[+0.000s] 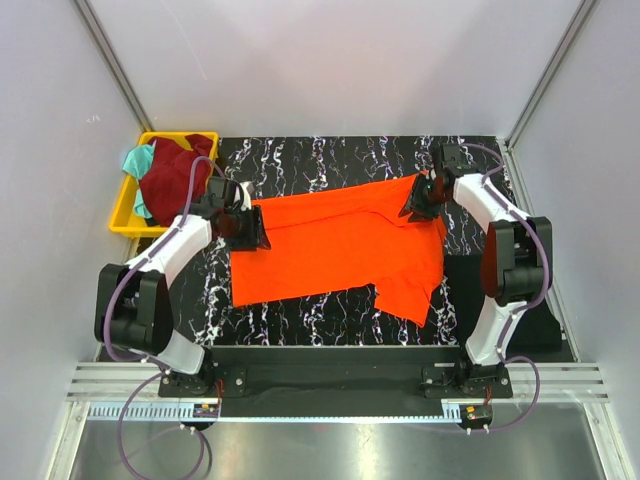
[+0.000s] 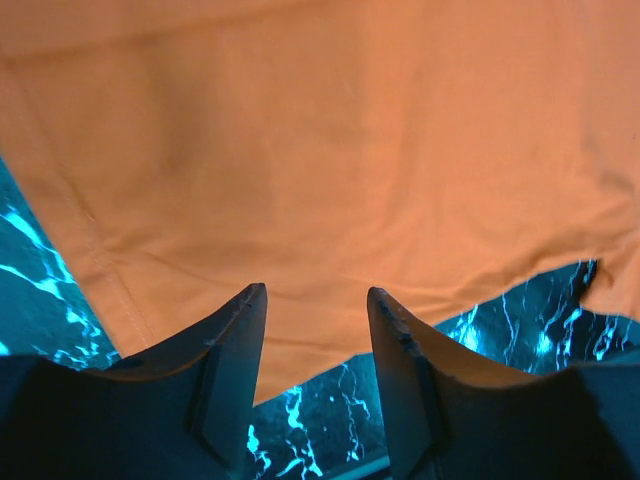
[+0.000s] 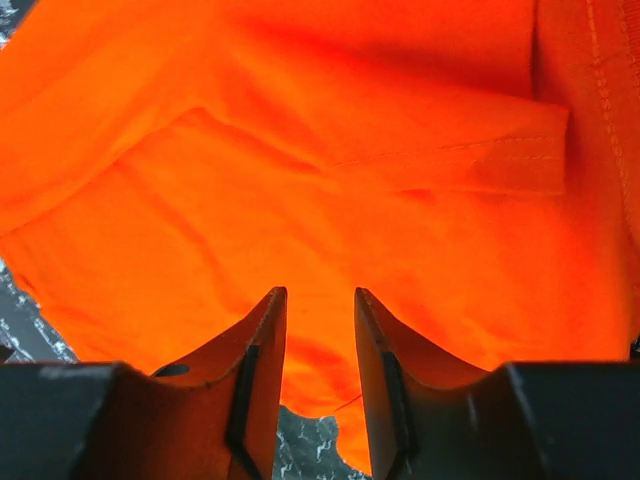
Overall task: Fold and stack the t-shirts
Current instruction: Fold the tshirt
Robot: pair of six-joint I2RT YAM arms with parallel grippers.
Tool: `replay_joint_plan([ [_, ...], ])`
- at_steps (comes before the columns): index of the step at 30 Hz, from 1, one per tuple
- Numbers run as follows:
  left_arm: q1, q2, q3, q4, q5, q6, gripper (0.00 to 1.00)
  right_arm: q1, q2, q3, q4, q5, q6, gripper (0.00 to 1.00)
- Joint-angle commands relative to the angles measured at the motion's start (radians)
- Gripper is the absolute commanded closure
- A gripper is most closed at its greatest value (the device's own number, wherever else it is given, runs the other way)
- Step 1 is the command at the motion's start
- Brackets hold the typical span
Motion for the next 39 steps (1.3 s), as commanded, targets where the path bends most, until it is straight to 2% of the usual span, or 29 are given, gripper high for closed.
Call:
replay_joint_plan([
  [1, -0.003, -0.067, -0.003, 0.029, 0.062, 0.017, 0.51, -0.013, 0.024, -0.029, 0.108, -0.053, -0.013, 0.59],
  [8, -0.003, -0.084, -0.011, 0.028, 0.085, 0.021, 0.51, 0.008, 0.096, -0.035, 0.128, -0.016, -0.052, 0.60],
  [14, -0.002, -0.050, -0.008, 0.019, 0.134, 0.030, 0.51, 0.012, 0.147, 0.009, 0.151, -0.001, -0.043, 0.69],
  [19, 0.003, -0.038, -0.009, -0.021, 0.131, 0.069, 0.51, 0.012, 0.197, 0.089, 0.154, 0.020, -0.024, 0.70],
  [29, 0.003, -0.047, -0.008, -0.024, 0.141, 0.067, 0.52, 0.005, 0.349, 0.350, 0.134, 0.115, -0.015, 0.67],
  [39, 0.003, -0.064, -0.018, -0.018, 0.131, 0.064, 0.52, -0.001, 0.337, 0.480, -0.009, 0.191, -0.121, 0.58],
])
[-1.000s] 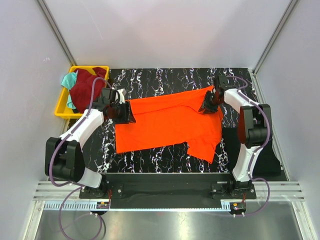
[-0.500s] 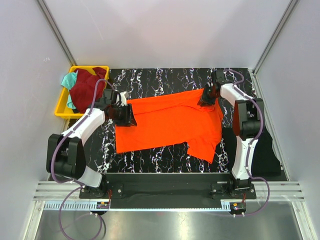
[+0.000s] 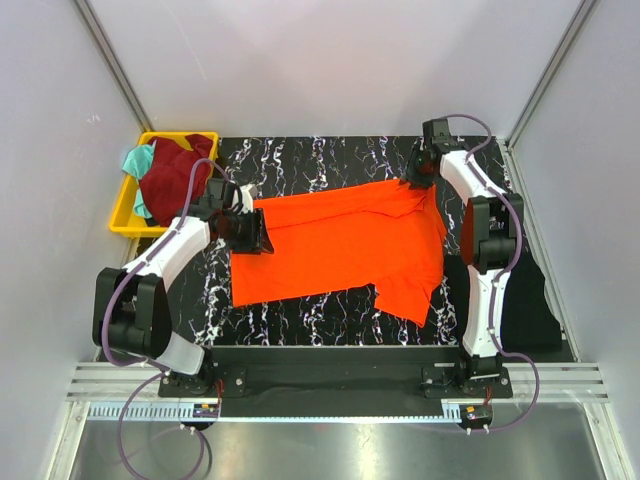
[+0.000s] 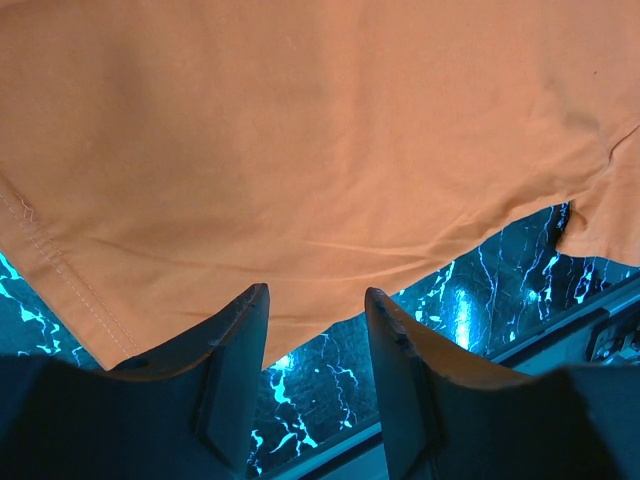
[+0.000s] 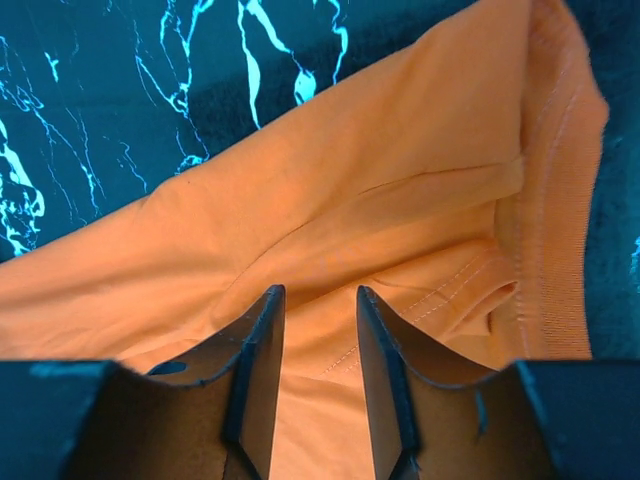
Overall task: Fold and stack the t-shirts
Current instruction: Fold the tshirt
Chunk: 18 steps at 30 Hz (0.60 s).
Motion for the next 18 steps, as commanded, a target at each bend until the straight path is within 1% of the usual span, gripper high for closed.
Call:
replay_joint_plan([
  [1, 0.003, -0.038, 0.000, 0.019, 0.018, 0.010, 0.52, 0.001, -0.040, 0.043, -0.072, 0.037, -0.054, 0.57],
  [4, 0.004, -0.041, -0.005, 0.027, 0.027, 0.005, 0.52, 0.002, -0.144, -0.052, -0.063, -0.001, -0.032, 0.54],
  [5, 0.004, -0.044, -0.007, 0.030, 0.027, 0.004, 0.52, 0.002, -0.162, -0.115, -0.054, -0.026, -0.027, 0.51],
  [9, 0.004, -0.050, -0.019, 0.038, 0.038, 0.002, 0.52, 0.002, -0.212, -0.252, 0.009, -0.075, -0.004, 0.48],
  [12, 0.004, -0.044, -0.017, 0.041, 0.044, -0.002, 0.52, 0.005, -0.199, -0.290, 0.038, -0.107, 0.008, 0.48],
  [18, 0.009, -0.010, 0.038, 0.047, 0.039, -0.004, 0.52, 0.012, -0.134, -0.292, 0.052, -0.136, 0.034, 0.48],
])
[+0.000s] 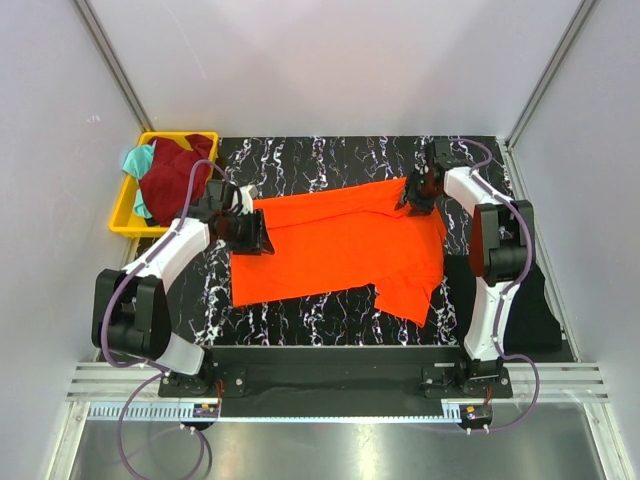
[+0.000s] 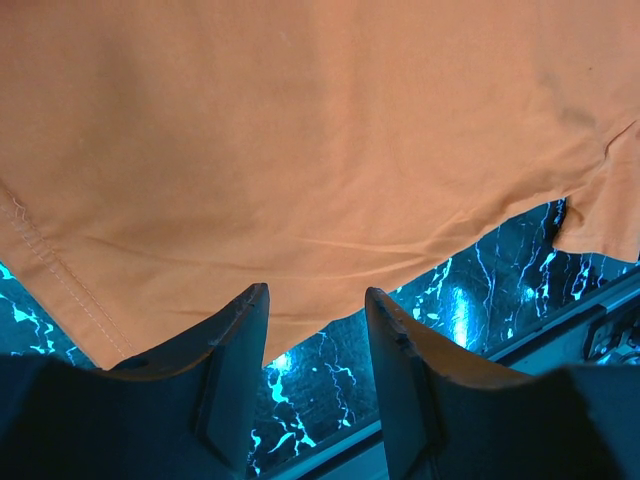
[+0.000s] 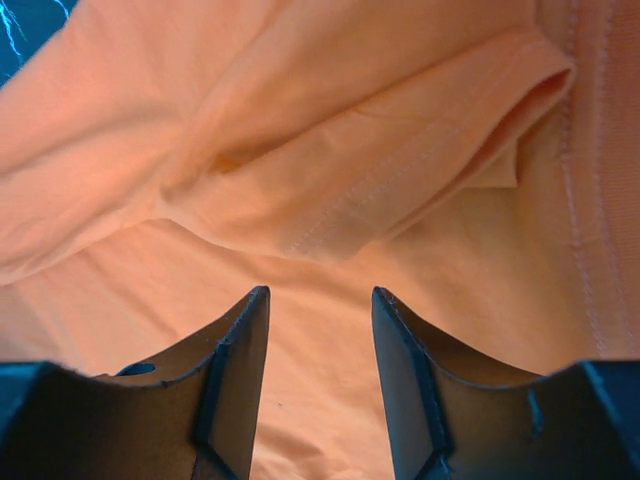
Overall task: Fold and stack the t-shirts
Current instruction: Fold the tshirt
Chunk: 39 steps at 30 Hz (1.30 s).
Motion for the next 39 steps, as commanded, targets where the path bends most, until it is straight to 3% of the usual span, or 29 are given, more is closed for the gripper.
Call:
replay_joint_plan([
  [1, 0.010, 0.000, 0.059, 0.036, 0.028, -0.004, 0.52, 0.011, 0.035, 0.010, 0.048, -0.039, 0.027, 0.48],
  [14, 0.047, -0.053, 0.036, 0.035, -0.004, 0.005, 0.51, 0.010, 0.130, 0.158, 0.056, 0.047, 0.009, 0.48],
  [24, 0.053, -0.060, 0.027, 0.036, -0.001, 0.006, 0.51, 0.008, 0.160, 0.235, 0.055, -0.033, 0.105, 0.50],
  [31, 0.053, -0.059, 0.016, 0.042, 0.012, 0.003, 0.51, -0.010, 0.163, 0.215, 0.070, -0.240, 0.099, 0.38],
  [39, 0.053, -0.057, 0.011, 0.048, 0.022, 0.000, 0.51, -0.012, 0.098, 0.068, 0.128, -0.241, 0.076, 0.43],
])
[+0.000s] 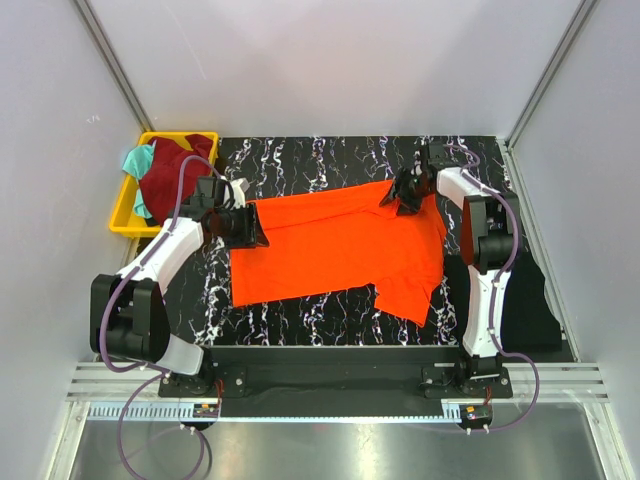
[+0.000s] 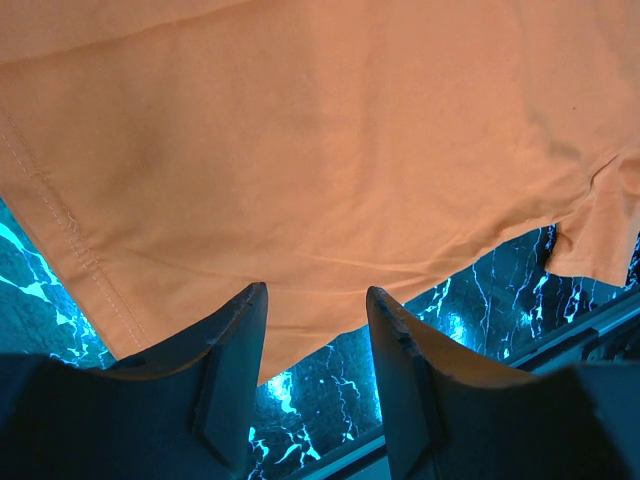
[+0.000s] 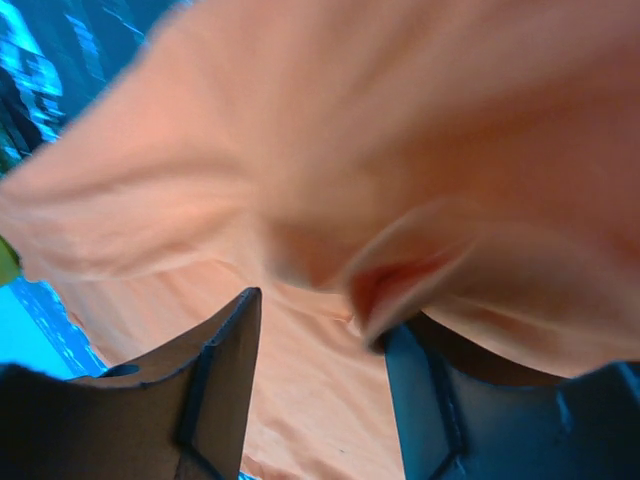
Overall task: Fold and stack the t-shirts
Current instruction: Fold the tshirt
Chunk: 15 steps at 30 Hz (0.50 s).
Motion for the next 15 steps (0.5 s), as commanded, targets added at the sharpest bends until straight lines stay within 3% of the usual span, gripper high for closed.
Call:
replay_joint_plan([
  [1, 0.005, -0.036, -0.004, 0.031, 0.026, 0.001, 0.51, -0.009, -0.057, -0.035, 0.035, -0.017, -0.021, 0.44],
  [5, 0.006, -0.035, -0.002, 0.031, 0.027, 0.001, 0.51, -0.044, -0.035, -0.018, 0.036, -0.067, 0.028, 0.80],
  [11, 0.012, -0.044, -0.011, 0.034, 0.021, -0.002, 0.51, -0.073, -0.089, -0.035, 0.052, -0.119, 0.217, 0.87],
  [15, 0.016, -0.032, -0.011, 0.039, 0.033, -0.008, 0.51, -0.098, -0.055, -0.026, 0.122, -0.147, 0.433, 0.92],
])
